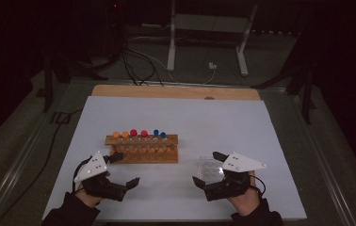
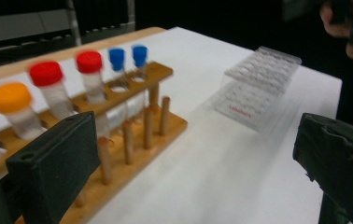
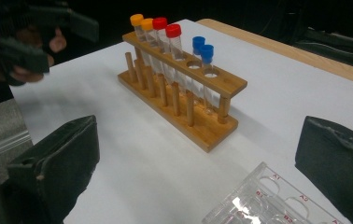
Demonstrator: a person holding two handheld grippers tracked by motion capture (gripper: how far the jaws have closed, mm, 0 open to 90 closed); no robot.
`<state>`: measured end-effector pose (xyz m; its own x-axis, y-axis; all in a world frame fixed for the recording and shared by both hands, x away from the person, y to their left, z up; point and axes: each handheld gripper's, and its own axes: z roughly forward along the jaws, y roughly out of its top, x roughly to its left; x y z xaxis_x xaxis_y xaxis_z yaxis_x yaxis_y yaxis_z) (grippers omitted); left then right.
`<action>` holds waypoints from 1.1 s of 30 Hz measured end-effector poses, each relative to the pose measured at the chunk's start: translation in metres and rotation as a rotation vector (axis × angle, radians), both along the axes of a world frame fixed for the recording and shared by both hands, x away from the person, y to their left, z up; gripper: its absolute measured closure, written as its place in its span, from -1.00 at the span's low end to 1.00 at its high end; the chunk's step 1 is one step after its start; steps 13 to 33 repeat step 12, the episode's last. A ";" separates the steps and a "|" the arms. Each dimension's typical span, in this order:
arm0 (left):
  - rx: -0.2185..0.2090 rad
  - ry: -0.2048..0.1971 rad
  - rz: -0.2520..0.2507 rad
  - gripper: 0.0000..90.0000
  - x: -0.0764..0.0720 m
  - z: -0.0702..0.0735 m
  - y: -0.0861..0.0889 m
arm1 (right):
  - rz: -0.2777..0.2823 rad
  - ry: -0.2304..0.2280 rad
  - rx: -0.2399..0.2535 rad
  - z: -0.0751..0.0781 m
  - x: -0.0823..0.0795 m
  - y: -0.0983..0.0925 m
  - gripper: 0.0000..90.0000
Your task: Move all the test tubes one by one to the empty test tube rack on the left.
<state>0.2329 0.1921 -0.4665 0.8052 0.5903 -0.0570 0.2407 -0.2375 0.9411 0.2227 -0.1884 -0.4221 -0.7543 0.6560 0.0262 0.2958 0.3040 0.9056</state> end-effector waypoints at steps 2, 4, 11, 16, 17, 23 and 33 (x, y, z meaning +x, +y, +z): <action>-0.001 0.009 -0.003 -0.97 0.000 -0.009 -0.002 | 0.004 -0.001 0.002 0.000 0.000 -0.001 -1.00; 0.019 0.006 -0.007 -0.97 0.000 -0.016 -0.005 | 0.003 -0.002 0.004 0.000 0.000 -0.001 -1.00; 0.031 0.033 -0.028 -0.97 0.002 -0.028 -0.011 | -0.001 0.001 0.006 -0.002 0.002 -0.002 -1.00; 0.038 0.031 -0.026 -0.97 0.002 -0.028 -0.012 | -0.002 0.004 0.006 -0.003 0.003 -0.003 -1.00; 0.038 0.031 -0.026 -0.97 0.002 -0.028 -0.012 | -0.002 0.004 0.006 -0.003 0.003 -0.003 -1.00; 0.038 0.031 -0.026 -0.97 0.002 -0.028 -0.012 | -0.002 0.004 0.006 -0.003 0.003 -0.003 -1.00; 0.038 0.031 -0.026 -0.97 0.002 -0.028 -0.012 | -0.002 0.004 0.006 -0.003 0.003 -0.003 -1.00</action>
